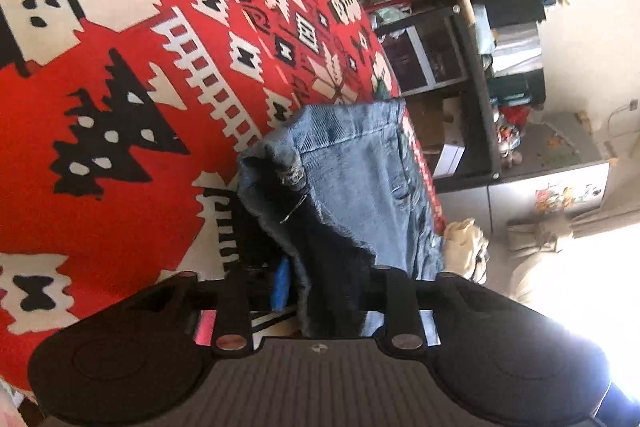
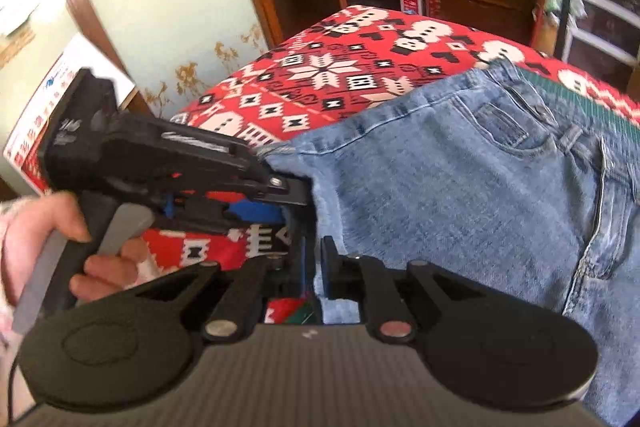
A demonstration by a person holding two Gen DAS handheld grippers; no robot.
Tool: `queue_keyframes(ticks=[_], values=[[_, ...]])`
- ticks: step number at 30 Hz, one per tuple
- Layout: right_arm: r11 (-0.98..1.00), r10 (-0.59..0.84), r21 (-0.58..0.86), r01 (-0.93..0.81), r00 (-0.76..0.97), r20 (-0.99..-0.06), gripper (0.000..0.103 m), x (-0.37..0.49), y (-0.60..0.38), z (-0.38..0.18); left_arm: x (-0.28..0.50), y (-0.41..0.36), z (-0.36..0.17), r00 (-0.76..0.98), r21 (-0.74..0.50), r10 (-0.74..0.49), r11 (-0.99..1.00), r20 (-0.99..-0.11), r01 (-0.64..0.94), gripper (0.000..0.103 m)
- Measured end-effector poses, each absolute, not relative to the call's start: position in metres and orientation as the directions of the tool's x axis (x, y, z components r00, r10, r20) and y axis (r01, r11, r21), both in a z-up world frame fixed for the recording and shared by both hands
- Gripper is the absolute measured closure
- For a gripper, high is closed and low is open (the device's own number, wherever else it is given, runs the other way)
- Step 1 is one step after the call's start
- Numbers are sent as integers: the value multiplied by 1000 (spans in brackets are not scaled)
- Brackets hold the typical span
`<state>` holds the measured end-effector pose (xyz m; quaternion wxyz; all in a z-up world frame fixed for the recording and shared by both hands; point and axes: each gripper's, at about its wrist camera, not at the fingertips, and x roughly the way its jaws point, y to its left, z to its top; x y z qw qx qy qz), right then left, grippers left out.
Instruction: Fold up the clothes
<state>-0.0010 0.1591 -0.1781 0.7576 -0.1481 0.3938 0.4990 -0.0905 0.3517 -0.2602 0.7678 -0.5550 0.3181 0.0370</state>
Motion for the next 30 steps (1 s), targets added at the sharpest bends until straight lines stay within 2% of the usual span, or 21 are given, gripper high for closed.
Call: queue_keyframes(ticks=[8, 11, 17, 30], values=[[399, 628, 113, -910, 181, -757, 87, -31, 180, -197, -91, 349, -248, 780, -769, -245, 486, -575, -415, 101], [395, 603, -31, -918, 284, -746, 86, -40, 186, -202, -92, 348, -246, 774, -754, -235, 506, -588, -419, 101], [356, 574, -148, -923, 341, -744, 86, -46, 189, -206, -92, 349, -248, 767, -751, -239, 506, -596, -425, 101], [356, 559, -145, -923, 335, -758, 84, -45, 184, -204, -92, 348, -248, 762, -739, -229, 516, -606, -432, 101]])
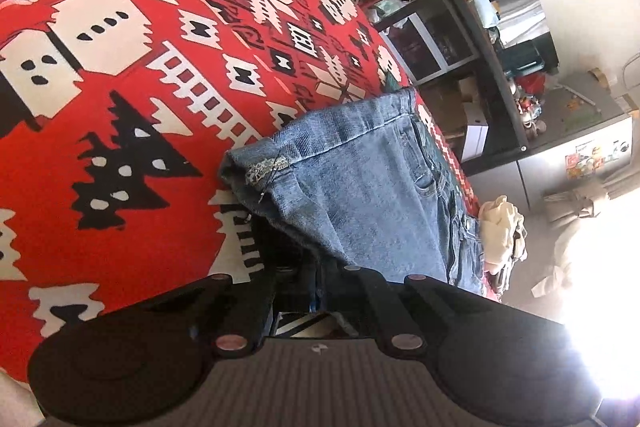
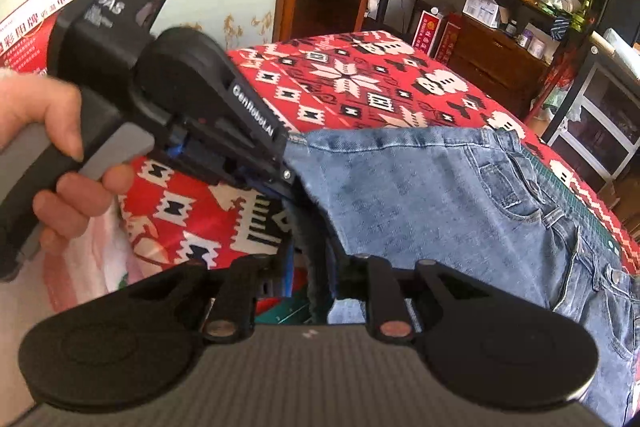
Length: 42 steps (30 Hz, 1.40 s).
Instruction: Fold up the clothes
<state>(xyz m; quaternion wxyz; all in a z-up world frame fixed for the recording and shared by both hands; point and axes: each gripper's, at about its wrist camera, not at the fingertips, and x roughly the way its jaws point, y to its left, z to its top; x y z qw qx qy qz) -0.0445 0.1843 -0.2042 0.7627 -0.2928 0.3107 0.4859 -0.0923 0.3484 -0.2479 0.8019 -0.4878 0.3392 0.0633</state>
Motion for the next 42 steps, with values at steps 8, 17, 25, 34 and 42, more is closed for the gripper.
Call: queue_keyframes(ticks=[8, 17, 25, 34, 42], values=[[347, 515, -215, -913, 377, -770, 94, -46, 185, -217, -92, 349, -249, 762, -741, -231, 515, -605, -432, 101], [348, 531, -129, -929, 308, -790, 102, -48, 191, -213, -97, 350, -238, 751, -686, -174, 574, -637, -448, 101], [386, 581, 41, -922, 208, -787, 95, -40, 173, -207, -99, 353, -232, 713, -662, -195, 588, -674, -465, 100], [476, 614, 96, -874, 252, -748, 95, -19, 141, -185, -118, 362, -193, 747, -606, -127, 680, -652, -412, 101], [467, 591, 163, -869, 170, -789, 95, -20, 140, -213, -82, 362, -213, 690, -521, -113, 744, -715, -418, 101]])
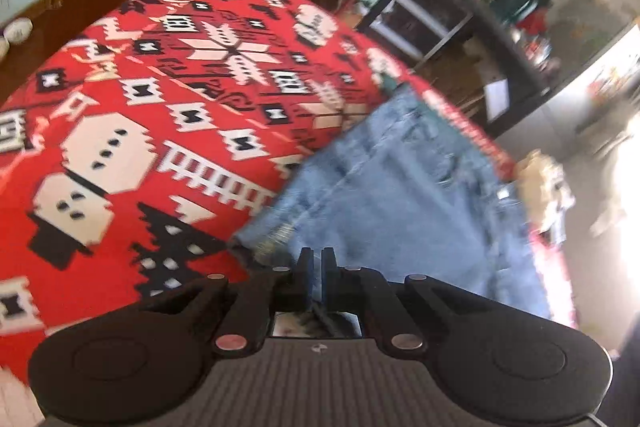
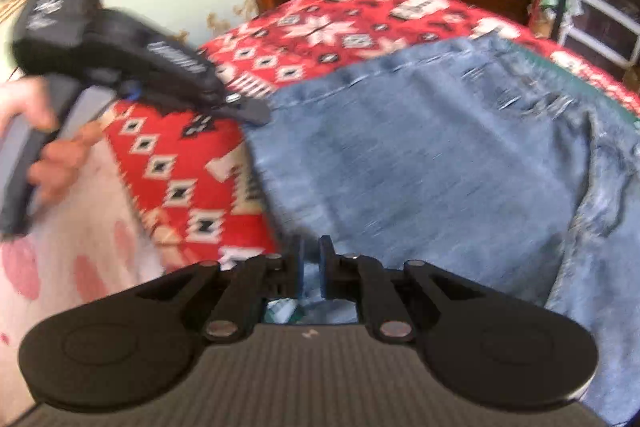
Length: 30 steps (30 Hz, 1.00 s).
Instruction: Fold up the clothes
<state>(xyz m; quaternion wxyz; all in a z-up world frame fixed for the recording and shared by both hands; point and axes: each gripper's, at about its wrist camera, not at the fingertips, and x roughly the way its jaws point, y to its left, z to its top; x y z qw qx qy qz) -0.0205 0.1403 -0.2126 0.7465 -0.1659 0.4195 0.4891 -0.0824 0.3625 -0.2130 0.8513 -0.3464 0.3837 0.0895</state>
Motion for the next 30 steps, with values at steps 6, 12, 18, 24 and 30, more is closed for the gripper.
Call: queue_keyframes(ticks=[6, 12, 18, 24, 30], values=[[471, 600, 181, -863, 164, -783, 94, -18, 124, -205, -84, 373, -220, 683, -506, -86, 740, -725, -443, 101], [495, 563, 88, -864, 242, -790, 91, -11, 85, -183, -85, 373, -216, 686, -478, -50, 754, -726, -450, 101], [397, 533, -5, -918, 235, -813, 89, -37, 81, -185, -86, 371, -208, 698, -472, -47, 769, -715, -431, 101], [284, 480, -200, -938, 320, -817, 84, -61, 108, -201, -87, 347, -194, 690, -450, -119, 832, -714, -323, 101], [213, 460, -292, -932, 359, -812, 85, -71, 112, -209, -87, 320, -181, 663, -420, -197, 887, -722, -193, 99]])
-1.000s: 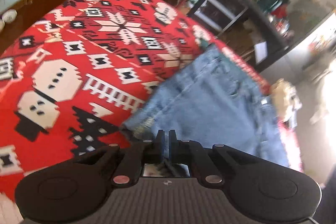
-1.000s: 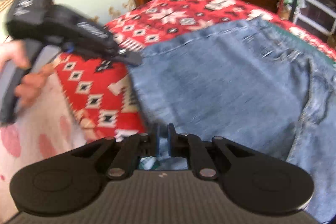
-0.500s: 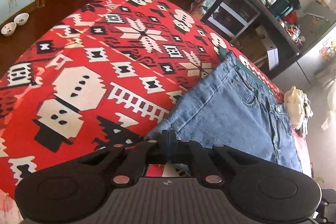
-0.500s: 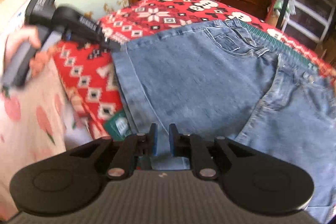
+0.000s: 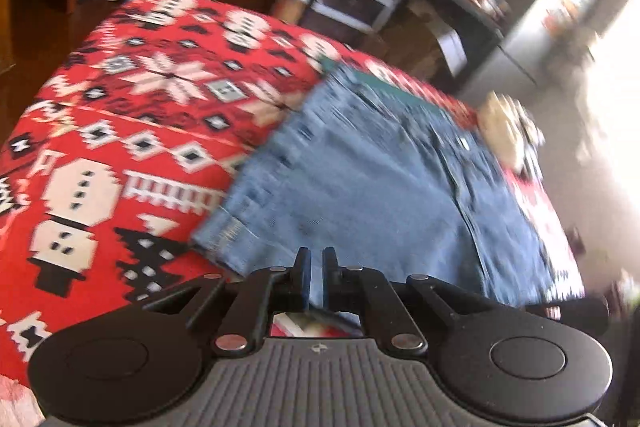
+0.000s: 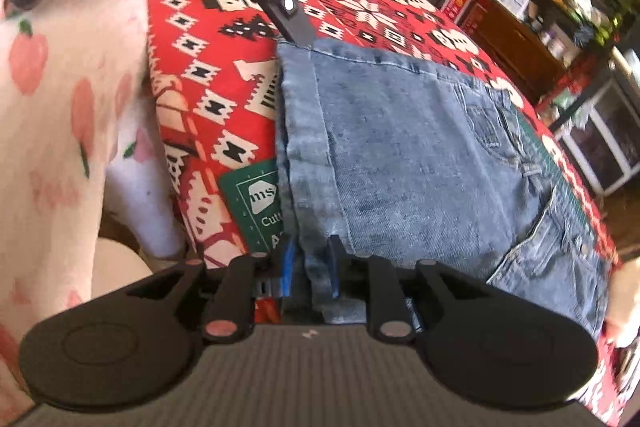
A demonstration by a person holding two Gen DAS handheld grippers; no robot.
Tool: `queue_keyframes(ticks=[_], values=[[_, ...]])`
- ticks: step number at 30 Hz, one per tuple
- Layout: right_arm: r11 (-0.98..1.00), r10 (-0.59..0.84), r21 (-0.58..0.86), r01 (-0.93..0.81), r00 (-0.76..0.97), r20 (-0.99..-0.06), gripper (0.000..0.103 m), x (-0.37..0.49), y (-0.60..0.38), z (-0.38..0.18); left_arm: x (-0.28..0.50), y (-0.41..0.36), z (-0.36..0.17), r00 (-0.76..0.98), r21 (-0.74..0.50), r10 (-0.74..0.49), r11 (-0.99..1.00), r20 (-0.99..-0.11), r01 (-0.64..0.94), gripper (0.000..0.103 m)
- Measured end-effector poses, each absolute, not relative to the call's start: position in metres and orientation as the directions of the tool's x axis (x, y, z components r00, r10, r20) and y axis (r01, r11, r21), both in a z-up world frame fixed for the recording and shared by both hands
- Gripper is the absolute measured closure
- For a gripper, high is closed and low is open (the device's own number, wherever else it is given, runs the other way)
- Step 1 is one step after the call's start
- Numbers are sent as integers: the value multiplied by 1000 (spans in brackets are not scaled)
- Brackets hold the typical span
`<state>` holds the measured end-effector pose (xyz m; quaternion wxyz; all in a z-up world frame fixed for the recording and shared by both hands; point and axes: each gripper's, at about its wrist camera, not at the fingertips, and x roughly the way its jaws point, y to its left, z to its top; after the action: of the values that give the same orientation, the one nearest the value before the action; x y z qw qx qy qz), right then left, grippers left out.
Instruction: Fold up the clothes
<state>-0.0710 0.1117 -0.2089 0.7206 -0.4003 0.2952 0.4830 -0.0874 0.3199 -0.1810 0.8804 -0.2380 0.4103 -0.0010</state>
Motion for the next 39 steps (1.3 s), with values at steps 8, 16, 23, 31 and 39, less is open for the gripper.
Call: queue_keyframes(ticks=[8, 16, 23, 31, 39], values=[[141, 441, -380, -914, 402, -803, 85, -81, 107, -212, -87, 317, -201, 630, -593, -328, 760, -704, -267, 98], [217, 472, -343, -914, 406, -783, 100, -75, 109, -206, -94, 328, -211, 640, -656, -323, 645, -698, -391, 86], [472, 566, 61, -879, 250, -785, 101, -28, 83, -181, -95, 327, -222, 644, -706, -357, 561, -677, -432, 78], [477, 583, 98, -874, 231, -779, 101, -28, 76, -181, -92, 326, -232, 633, -683, -324, 557, -703, -473, 97], [494, 605, 144, -857, 220, -765, 101, -25, 69, -176, -95, 316, -234, 654, -784, -440, 425, -615, -452, 81]])
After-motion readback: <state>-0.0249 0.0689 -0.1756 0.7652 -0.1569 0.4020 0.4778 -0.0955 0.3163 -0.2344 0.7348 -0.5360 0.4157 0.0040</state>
